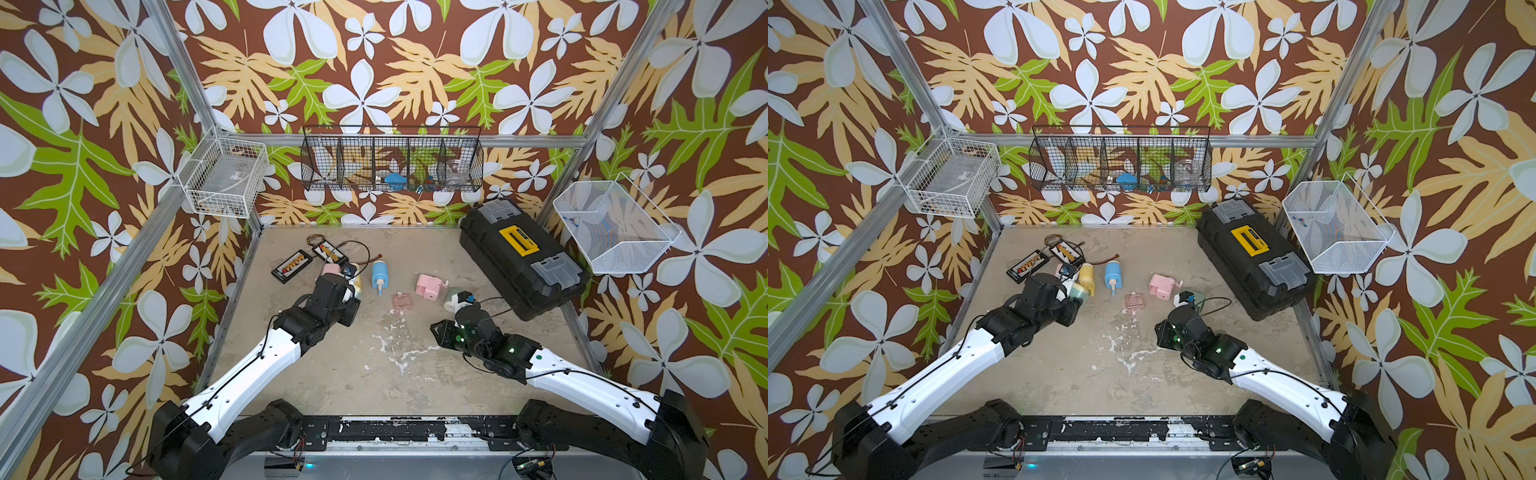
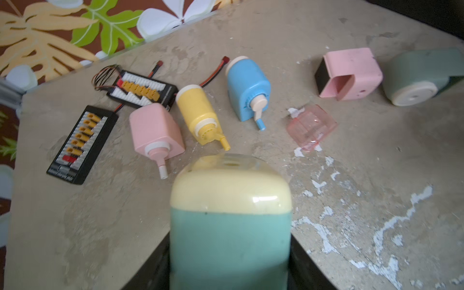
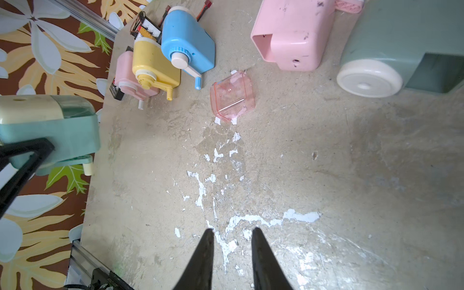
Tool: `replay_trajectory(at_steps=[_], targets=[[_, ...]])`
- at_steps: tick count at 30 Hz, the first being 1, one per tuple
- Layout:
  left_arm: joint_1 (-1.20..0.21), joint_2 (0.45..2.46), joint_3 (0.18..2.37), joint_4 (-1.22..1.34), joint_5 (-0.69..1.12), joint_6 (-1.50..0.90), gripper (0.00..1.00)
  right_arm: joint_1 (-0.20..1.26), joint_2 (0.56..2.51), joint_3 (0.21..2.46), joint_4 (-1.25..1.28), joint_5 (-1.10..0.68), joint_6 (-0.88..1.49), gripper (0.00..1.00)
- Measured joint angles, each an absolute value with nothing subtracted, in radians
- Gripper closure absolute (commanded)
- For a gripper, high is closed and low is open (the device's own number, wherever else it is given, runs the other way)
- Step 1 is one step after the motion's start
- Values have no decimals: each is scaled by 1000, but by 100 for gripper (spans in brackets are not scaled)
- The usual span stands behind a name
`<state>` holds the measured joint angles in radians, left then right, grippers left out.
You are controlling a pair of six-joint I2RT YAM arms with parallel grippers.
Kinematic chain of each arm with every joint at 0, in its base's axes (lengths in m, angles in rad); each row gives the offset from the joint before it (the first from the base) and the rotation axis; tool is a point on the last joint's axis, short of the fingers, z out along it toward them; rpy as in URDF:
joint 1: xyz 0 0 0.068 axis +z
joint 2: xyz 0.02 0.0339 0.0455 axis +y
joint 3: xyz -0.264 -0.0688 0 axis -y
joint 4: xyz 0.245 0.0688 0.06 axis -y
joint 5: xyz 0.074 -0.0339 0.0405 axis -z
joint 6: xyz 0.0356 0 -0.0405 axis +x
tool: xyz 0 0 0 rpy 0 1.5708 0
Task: Put the tray back into the pencil sharpener
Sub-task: Place the pencil sharpener at the center of the board.
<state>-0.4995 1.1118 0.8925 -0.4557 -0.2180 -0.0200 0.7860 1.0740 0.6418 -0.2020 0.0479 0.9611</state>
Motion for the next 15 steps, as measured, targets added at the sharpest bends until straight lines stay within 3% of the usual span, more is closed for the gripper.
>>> replay_trajectory(at_steps=[15], targets=[[-182, 1403, 1096, -595, -271, -75, 100, 765, 1089, 657, -214, -1, 926, 72]])
